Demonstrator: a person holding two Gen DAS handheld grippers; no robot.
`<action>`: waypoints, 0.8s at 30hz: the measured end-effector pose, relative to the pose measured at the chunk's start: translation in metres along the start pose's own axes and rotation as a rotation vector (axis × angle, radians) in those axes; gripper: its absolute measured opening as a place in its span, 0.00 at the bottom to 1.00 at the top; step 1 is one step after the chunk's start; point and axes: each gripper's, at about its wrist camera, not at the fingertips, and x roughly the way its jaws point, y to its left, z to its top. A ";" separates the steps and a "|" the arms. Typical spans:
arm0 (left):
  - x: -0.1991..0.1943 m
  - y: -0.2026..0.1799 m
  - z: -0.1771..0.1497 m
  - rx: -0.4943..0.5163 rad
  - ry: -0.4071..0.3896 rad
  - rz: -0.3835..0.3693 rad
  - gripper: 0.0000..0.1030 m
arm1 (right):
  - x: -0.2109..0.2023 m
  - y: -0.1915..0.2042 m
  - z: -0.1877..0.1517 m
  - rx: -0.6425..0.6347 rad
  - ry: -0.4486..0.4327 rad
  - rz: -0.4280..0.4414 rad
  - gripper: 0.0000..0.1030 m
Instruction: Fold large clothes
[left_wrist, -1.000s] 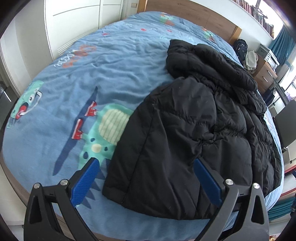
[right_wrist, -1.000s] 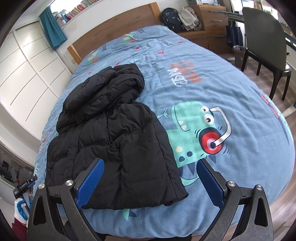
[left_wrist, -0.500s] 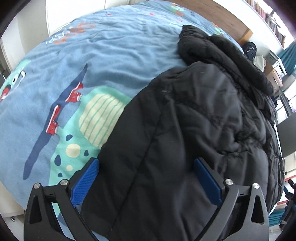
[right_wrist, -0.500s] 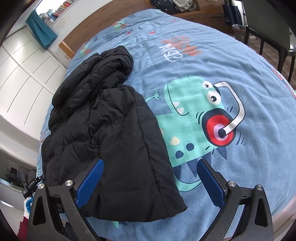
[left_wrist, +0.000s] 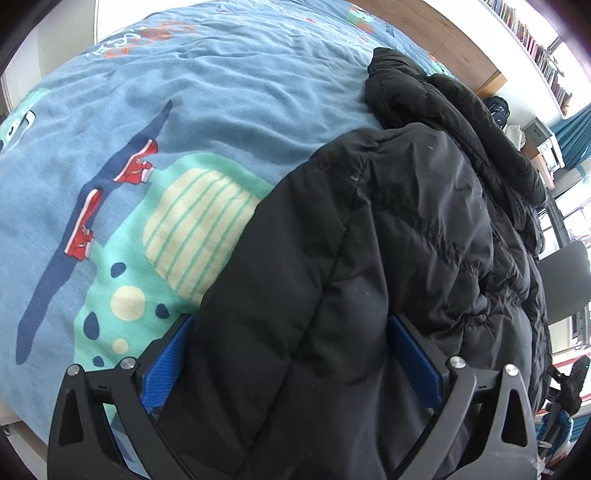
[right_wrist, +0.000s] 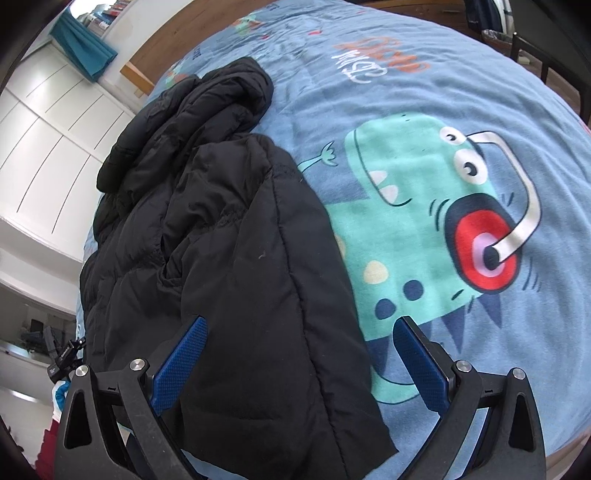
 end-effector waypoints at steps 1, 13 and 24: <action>0.000 0.000 0.000 -0.001 0.002 -0.005 1.00 | 0.002 0.001 0.000 -0.001 0.008 0.004 0.97; -0.002 0.011 -0.008 0.015 0.056 -0.089 1.00 | 0.030 0.011 -0.004 -0.033 0.127 0.053 0.97; -0.003 0.017 -0.024 -0.011 0.148 -0.278 0.99 | 0.039 0.011 -0.014 -0.019 0.210 0.109 0.97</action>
